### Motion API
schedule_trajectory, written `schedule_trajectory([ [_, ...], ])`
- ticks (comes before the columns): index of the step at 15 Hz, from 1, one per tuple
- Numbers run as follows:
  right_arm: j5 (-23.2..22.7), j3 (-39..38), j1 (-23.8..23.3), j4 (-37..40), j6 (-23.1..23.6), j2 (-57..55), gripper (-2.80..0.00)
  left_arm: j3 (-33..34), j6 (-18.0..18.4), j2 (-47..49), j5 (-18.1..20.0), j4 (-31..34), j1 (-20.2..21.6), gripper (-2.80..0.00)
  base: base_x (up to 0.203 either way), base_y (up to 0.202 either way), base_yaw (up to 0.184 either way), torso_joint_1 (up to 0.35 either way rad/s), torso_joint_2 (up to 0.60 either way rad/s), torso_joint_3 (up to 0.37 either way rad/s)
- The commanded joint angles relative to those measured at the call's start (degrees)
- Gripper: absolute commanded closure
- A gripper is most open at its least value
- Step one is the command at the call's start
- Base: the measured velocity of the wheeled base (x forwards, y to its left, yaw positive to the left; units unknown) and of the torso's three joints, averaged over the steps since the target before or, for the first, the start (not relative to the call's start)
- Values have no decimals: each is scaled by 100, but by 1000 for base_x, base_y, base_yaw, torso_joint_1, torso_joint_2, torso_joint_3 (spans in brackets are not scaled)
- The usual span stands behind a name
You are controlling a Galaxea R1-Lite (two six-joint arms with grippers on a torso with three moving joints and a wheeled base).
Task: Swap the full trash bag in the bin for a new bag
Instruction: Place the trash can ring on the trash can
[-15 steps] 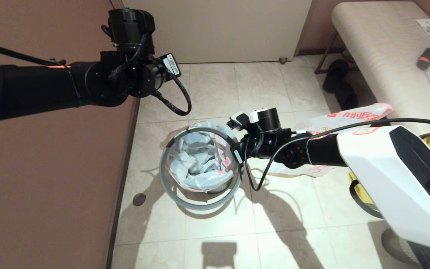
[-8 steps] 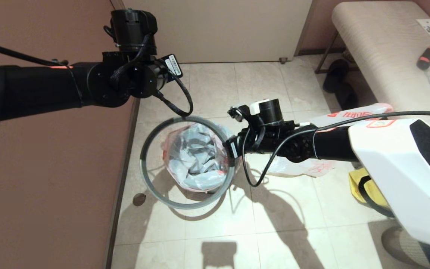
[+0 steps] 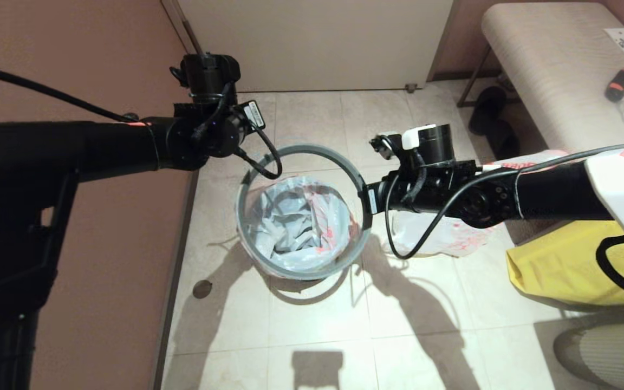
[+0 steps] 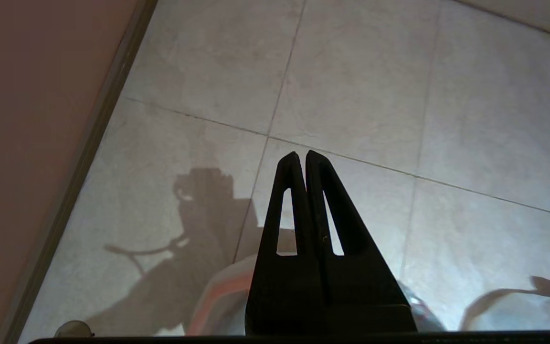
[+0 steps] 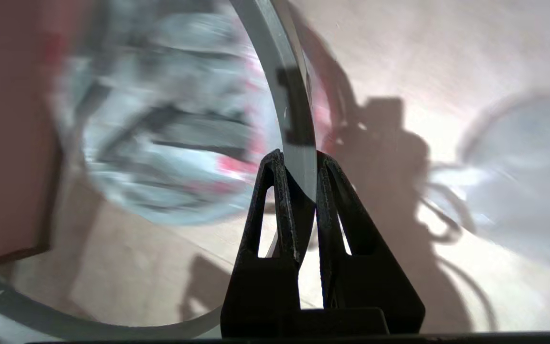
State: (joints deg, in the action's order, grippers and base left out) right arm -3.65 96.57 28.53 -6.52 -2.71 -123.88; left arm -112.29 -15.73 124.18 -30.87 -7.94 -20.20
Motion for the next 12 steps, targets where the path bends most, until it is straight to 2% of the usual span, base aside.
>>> schedule_trajectory([
  [1,414,-378,-309,3,10,215,0,-18,-25,472,-36,-65,174,0,0,0,0,0,0,0],
  [3,1059,-640,-621,114,-12,371,0,84,-599,473,-76,425,93,0,0,0,0,0,0,0],
  [4,1254,-816,-768,154,-70,588,0,83,-864,415,10,1023,64,0,0,0,0,0,0,0],
  [5,1352,-1053,-918,180,-169,878,0,80,-1236,344,350,1733,20,0,0,0,0,0,0,0],
  [6,1405,-1305,-1062,218,-246,1188,0,85,-1671,291,876,2323,-39,0,0,0,0,0,0,0],
  [7,1441,-1511,-1201,303,-288,1486,0,98,-1873,286,1222,2827,-128,0,0,0,0,0,0,0],
  [9,1615,-1718,-1629,637,-395,1946,0,95,-1971,644,1482,3401,-200,0,0,0,0,0,0,0],
  [12,1700,-1787,-2045,1346,-937,2579,0,98,-2005,1477,1780,3459,-317,0,0,0,0,0,0,0],
])
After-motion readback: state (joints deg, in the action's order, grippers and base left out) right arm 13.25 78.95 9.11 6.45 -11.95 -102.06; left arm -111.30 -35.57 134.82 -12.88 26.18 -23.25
